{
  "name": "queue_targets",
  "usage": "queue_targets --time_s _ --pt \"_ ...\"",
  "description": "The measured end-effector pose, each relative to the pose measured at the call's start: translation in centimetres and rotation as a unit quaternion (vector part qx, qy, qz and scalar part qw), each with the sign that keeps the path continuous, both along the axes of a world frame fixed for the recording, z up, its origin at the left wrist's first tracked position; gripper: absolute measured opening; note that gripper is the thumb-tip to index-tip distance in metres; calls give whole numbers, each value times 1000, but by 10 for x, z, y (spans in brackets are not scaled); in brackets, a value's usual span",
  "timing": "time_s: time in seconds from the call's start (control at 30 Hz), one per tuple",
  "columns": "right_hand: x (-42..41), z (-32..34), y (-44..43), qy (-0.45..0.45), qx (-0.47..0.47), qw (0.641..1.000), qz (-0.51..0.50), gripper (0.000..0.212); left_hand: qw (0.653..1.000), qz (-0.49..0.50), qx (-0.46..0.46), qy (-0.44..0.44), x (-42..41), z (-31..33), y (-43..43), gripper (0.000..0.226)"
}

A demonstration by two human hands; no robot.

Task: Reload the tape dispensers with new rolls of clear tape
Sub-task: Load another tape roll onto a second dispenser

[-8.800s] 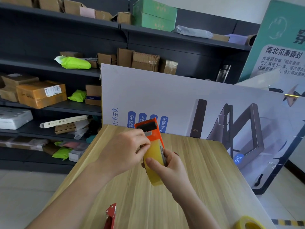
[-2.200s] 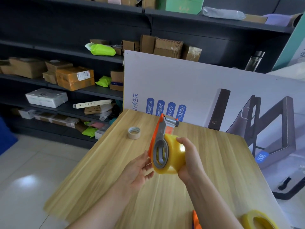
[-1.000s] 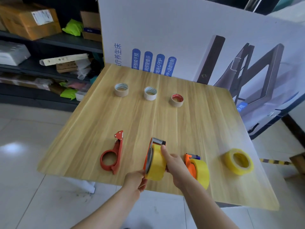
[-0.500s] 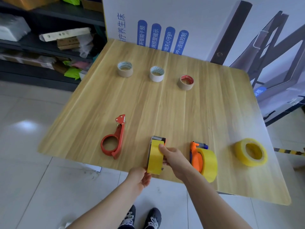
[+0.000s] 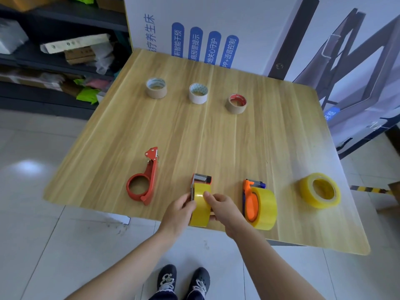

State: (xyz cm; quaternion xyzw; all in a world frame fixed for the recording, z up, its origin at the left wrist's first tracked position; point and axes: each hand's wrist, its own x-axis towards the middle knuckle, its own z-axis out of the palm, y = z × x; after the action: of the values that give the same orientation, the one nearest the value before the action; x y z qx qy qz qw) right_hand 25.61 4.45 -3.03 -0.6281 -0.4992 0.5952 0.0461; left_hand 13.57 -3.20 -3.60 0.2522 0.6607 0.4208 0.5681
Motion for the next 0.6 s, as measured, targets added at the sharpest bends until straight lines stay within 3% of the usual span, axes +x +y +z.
queue_targets --time_s 0.17,0.3,0.4,0.47,0.53,0.6 --pt "-1 3 -1 -29 64 997 -15 47 994 -74 14 76 -4 0 7 20" --pt "-2 18 -3 -109 148 980 71 48 985 -122 -22 122 -9 8 14 15" --pt "3 28 -1 -170 195 955 141 48 957 -188 -55 216 -14 17 27 19" --pt "11 36 3 -219 236 929 179 45 909 -262 -55 321 -15 27 39 33" --pt "23 45 9 -269 273 900 210 42 826 -339 -58 447 -11 40 51 45" --pt "38 53 16 -300 296 880 220 38 754 -375 -47 537 -3 54 62 42"
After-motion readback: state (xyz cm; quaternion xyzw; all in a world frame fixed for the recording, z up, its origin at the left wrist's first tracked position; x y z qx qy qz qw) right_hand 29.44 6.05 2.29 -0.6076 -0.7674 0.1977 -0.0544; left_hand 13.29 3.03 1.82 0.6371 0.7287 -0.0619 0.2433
